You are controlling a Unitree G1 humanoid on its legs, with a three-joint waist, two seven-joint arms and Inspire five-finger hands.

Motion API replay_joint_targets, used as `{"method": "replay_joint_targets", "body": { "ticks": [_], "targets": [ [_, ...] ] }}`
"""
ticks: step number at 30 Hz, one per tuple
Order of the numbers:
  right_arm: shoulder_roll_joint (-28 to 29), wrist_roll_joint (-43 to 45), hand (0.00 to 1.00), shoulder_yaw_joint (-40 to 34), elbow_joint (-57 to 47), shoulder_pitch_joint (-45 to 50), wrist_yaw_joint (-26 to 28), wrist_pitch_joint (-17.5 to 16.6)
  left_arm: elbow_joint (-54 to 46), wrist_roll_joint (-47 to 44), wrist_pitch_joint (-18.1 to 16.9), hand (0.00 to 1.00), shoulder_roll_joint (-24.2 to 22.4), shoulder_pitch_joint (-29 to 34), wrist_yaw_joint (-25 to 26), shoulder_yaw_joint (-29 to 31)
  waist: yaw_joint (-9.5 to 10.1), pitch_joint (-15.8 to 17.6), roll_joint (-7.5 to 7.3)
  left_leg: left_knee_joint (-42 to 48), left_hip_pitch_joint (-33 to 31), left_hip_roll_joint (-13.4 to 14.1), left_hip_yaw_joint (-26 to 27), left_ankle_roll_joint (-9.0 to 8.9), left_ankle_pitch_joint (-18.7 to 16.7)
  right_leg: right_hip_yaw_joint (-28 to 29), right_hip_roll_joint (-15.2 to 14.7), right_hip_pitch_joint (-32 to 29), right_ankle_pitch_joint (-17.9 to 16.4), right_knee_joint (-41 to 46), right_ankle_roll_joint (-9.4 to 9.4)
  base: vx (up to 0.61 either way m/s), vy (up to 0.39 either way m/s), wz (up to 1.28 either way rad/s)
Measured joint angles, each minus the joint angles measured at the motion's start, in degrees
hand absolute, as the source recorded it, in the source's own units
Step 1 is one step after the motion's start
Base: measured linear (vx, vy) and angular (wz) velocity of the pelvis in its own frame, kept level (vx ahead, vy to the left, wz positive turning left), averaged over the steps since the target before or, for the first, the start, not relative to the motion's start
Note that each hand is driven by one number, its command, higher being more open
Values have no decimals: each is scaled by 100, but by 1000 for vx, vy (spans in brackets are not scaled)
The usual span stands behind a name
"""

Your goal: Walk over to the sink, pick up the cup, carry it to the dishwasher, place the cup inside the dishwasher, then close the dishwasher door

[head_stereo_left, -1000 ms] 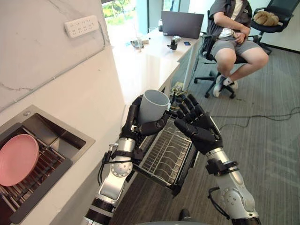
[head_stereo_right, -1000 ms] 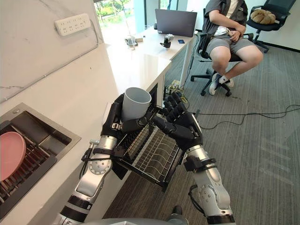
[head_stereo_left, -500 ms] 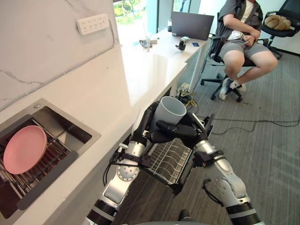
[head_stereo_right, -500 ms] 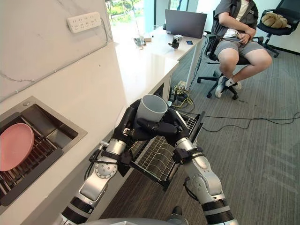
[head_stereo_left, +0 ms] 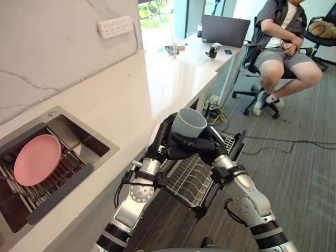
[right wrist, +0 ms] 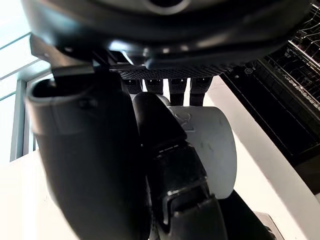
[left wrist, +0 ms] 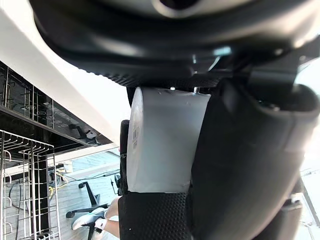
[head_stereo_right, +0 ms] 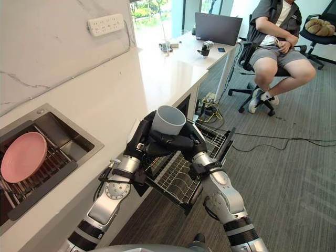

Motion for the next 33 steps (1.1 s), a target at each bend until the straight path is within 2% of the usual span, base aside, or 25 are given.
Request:
{"method": "replay_joint_targets", "body": {
  "ticks": [2, 6, 7, 23, 26, 27, 29, 33],
  "targets": [
    [120, -115, 0, 36, -2, 0, -185, -232, -155, -5, 44, 0, -1, 0, 19, -7, 0, -8, 2, 0, 2, -1, 1, 0, 2, 2, -1, 0, 0, 0, 0, 0, 0, 0],
    [196, -137, 0, 175, -3, 0, -405, -411, -179, -44, 43, 0, 0, -1, 102, -5, 1, -81, 10, -5, 8, -2, 3, -1, 3, 4, -1, 3, 0, 0, 0, 0, 0, 0],
    [216, -148, 0, 233, -3, 0, -500, -474, -185, -73, 43, 100, 2, -1, 113, -1, 2, -83, 10, -5, 15, -4, 2, -1, 3, 4, -2, 11, 0, 0, 0, 0, 0, 0],
    [578, -1050, 0, 582, -172, 61, -1689, -1192, -333, -280, -63, 100, 43, -68, 196, -113, -11, -86, 16, -4, 51, -8, 4, -1, 4, 21, -4, 47, -1, 1, -1, 0, 0, 0],
    [691, -1249, 0, 547, -172, 60, -2146, -1429, -330, -322, -122, 100, 76, -22, 193, -298, -10, -88, 19, -8, 53, -10, -1, -1, 4, 21, -4, 57, -2, 1, 0, 0, 0, 0],
    [737, -1260, 0, 470, -172, 50, -2291, -1492, -331, -350, -167, 100, 93, 21, 170, -389, -3, -88, 20, -12, 53, -11, -3, -1, 4, 20, -5, 60, -2, 1, 1, 0, 0, 3],
    [947, -1262, 0, -139, -134, -90, -2816, -1675, -364, -453, -346, 100, 105, 333, 43, -798, 16, -89, 21, -26, 65, -34, -28, 6, 9, 19, -28, 72, -4, 0, 3, 0, 0, 6],
    [896, -1247, 0, -808, -91, -179, -3248, -2040, -366, -466, -369, 100, 101, 482, -149, -1055, -13, -97, 34, -78, 102, -52, -9, 16, 26, 35, -35, 74, -4, 0, 3, 0, 0, -2]
  ]
}}
